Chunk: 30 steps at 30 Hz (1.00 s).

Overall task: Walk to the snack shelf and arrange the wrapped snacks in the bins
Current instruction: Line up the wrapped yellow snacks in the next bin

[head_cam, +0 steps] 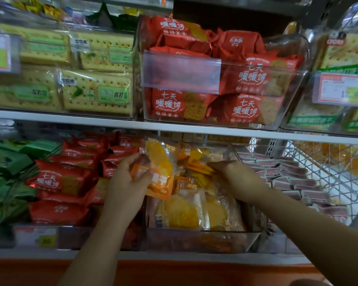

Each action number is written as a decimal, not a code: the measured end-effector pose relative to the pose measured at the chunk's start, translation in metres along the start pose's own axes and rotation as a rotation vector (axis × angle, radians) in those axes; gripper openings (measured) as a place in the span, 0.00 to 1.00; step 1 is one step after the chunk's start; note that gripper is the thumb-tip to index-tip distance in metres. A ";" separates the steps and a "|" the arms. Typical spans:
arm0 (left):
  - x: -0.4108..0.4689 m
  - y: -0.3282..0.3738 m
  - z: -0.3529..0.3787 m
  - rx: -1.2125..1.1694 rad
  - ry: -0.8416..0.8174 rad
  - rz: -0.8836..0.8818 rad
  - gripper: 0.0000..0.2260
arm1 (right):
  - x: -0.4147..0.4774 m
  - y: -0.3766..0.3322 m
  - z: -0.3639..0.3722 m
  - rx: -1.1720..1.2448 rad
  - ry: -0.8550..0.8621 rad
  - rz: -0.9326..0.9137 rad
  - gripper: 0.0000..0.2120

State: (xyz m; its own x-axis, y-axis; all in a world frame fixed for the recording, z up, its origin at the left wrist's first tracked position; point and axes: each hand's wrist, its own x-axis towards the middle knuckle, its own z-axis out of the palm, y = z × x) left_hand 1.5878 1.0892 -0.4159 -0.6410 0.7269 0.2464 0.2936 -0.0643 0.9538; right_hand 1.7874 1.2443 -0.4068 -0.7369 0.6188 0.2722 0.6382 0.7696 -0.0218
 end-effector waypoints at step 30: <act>-0.028 0.014 0.049 -0.471 -0.447 -0.300 0.27 | -0.083 -0.017 -0.047 1.045 -0.121 0.247 0.34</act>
State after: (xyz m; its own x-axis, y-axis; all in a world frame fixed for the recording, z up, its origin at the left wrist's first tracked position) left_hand 1.6445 1.1019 -0.4180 -0.2649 0.9636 -0.0363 -0.2518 -0.0328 0.9672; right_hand 1.8488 1.1725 -0.3839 -0.6677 0.7426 0.0525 0.3084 0.3400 -0.8884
